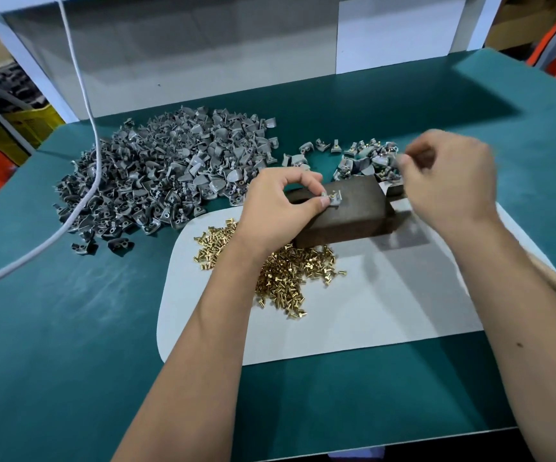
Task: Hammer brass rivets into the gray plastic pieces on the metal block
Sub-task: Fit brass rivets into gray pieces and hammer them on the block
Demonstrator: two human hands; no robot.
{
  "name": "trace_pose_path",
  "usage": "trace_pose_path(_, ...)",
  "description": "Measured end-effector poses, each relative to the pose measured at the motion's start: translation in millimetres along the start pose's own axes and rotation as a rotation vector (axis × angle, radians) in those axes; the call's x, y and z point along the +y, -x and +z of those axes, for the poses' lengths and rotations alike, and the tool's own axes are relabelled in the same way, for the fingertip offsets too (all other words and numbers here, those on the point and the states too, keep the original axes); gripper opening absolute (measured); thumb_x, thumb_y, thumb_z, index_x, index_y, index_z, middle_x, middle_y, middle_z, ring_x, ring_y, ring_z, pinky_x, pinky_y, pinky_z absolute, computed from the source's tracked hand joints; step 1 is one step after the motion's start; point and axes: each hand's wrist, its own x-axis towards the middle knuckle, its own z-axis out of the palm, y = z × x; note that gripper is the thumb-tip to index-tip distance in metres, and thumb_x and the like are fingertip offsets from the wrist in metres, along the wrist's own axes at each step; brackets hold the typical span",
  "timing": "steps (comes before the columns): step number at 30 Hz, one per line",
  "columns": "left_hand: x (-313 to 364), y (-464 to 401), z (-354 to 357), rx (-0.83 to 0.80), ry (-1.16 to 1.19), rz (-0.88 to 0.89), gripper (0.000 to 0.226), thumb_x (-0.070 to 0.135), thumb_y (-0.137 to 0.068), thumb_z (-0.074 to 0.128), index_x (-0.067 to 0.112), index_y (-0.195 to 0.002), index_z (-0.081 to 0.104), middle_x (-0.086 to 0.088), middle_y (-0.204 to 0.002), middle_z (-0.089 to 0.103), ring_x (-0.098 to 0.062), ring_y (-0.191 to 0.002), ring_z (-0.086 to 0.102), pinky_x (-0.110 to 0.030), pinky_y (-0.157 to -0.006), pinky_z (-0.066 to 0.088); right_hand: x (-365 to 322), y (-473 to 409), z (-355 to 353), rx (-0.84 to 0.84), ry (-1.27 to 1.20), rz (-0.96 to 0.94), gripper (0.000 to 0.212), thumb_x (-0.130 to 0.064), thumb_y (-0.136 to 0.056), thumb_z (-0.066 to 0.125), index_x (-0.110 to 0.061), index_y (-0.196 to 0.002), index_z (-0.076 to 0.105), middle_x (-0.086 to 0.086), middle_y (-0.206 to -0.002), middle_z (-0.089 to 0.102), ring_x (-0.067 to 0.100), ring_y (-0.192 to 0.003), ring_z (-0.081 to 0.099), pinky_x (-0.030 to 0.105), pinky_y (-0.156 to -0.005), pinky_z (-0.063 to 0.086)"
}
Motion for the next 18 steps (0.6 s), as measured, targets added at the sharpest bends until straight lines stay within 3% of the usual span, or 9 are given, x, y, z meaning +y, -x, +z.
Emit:
trace_pose_path(4,-2,-1,-3,-0.009,-0.009,-0.018,0.011,0.012,-0.082,0.084,0.019,-0.078,0.077,0.006,-0.115,0.074,0.000,-0.115,0.064,-0.016,-0.103,0.040,27,-9,-6,-0.274,0.369,0.376,0.035,-0.040,-0.092,0.064,-0.007,-0.106,0.070,0.027,-0.107,0.067,0.046,-0.106,0.060,0.045,-0.088,0.051)
trace_pose_path(8,-4,-1,-3,-0.006,0.001,-0.007,0.009,0.013,-0.081,0.085,0.018,-0.083,0.078,0.007,-0.116,0.074,-0.002,-0.118,0.063,-0.029,-0.109,0.044,25,-8,-7,-0.451,0.425,0.367,0.038,-0.046,-0.093,0.066,-0.010,-0.083,0.062,0.015,-0.082,0.058,0.037,-0.085,0.054,0.035,-0.071,0.042)
trace_pose_path(11,-4,-1,-3,-0.013,-0.003,-0.014,0.008,0.012,-0.081,0.084,0.017,-0.081,0.078,0.007,-0.116,0.074,0.001,-0.115,0.063,-0.032,-0.110,0.045,22,-7,-7,-0.441,0.445,0.323,0.033,-0.040,-0.098,0.062,-0.008,-0.088,0.064,0.014,-0.077,0.056,0.035,-0.081,0.051,0.034,-0.071,0.040)
trace_pose_path(13,-4,-2,-3,-0.024,0.019,-0.032,0.007,0.010,-0.082,0.084,0.015,-0.080,0.078,0.006,-0.115,0.074,0.000,-0.116,0.064,-0.033,-0.110,0.046,20,-7,-9,-0.391,0.403,0.302,0.031,-0.034,-0.103,0.057,-0.006,-0.090,0.062,0.022,-0.086,0.060,0.036,-0.081,0.048,0.036,-0.071,0.038)
trace_pose_path(18,-2,-2,-2,-0.019,0.048,-0.063,0.006,0.009,-0.081,0.084,0.012,-0.080,0.079,0.001,-0.113,0.075,-0.005,-0.111,0.067,-0.037,-0.107,0.049,2,-14,-22,-0.307,0.023,0.183,0.036,-0.033,-0.102,0.055,-0.004,-0.083,0.065,0.024,-0.074,0.062,0.042,-0.070,0.054,0.035,-0.056,0.036)
